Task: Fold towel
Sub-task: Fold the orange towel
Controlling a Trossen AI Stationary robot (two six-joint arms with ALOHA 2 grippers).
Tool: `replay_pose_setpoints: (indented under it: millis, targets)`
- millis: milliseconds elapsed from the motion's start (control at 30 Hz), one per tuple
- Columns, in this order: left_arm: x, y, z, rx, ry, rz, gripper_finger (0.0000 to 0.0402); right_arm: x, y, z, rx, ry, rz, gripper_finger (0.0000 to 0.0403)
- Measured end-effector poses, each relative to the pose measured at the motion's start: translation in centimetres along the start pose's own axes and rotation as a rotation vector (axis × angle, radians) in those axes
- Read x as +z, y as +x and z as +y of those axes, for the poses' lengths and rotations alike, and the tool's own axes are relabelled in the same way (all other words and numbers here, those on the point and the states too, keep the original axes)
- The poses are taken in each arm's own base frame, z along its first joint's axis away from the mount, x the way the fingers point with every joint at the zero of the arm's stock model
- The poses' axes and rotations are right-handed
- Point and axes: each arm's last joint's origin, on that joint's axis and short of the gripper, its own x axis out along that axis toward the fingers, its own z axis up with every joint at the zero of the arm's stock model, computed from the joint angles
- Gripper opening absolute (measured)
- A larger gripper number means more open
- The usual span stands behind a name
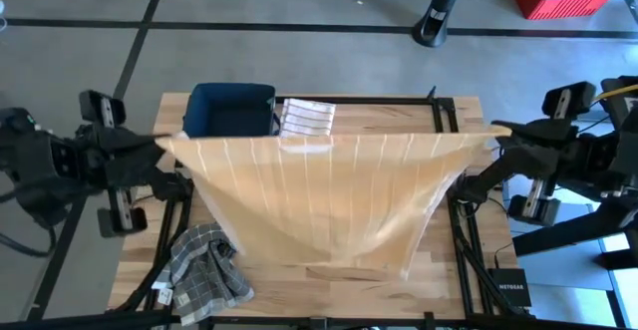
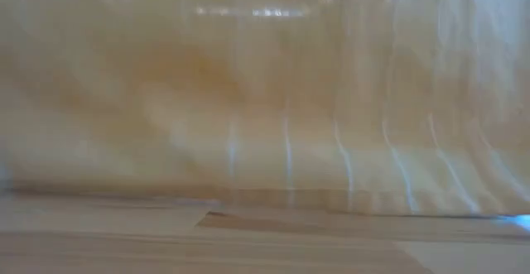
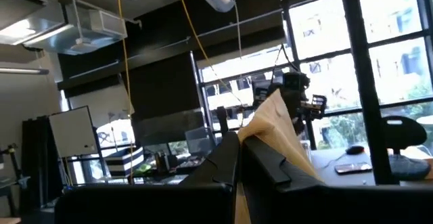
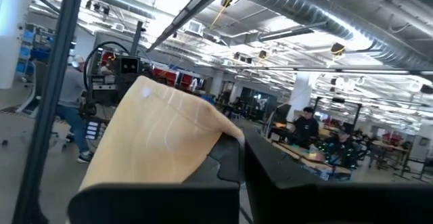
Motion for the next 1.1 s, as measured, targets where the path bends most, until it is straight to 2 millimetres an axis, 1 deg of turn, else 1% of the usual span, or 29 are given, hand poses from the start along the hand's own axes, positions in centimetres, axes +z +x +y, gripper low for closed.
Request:
replay_pose_setpoints:
  millis: [100,200,267,433,533,633,767,933,1100]
  targets:
    - [0.2,0.3,0.9,0.023,-0.001,-0.014,0.0005,0.5,0.1,-0.6,-0.015,-0.007,0.012,0.0005]
    - [-0.1,0.9,1.5,0.085,0.033,0.038,0.0005,0.4,0.1,-1.3,-0.041,0.002,0.084,0.0008]
    - [-0.4,1.3,1.7,0.122,0.057,0.074,0.0005,0.3,0.4,-1.5,-0.062,0.002,0.093,0.0009]
    - [-1.6,2.5,1.7,0.211,0.145,0.165,0.0005,-0.5,1.5,-1.4,-0.109,-0.074,0.144,0.0005]
    - [-2.5,3.1,1.3,0.231,0.240,0.214,0.0005,-1.3,2.5,-1.5,-0.159,-0.131,0.197,0.0009]
    - [-3.5,3.8,1.2,0.243,0.369,0.269,0.0005,-2.3,3.9,-1.7,-0.228,-0.197,0.263,0.0012]
    - [-4.7,4.6,1.9,0.283,0.481,0.344,0.0005,-4.1,5.5,-2.5,-0.330,-0.282,0.363,0.0008]
    - [-5.9,5.0,4.2,0.348,0.531,0.414,0.0005,-6.7,6.3,-4.6,-0.431,-0.320,0.449,0.0011]
    - [-7.3,4.4,7.1,0.419,0.526,0.471,0.0005,-10.0,6.3,-6.5,-0.438,-0.298,0.521,0.0007]
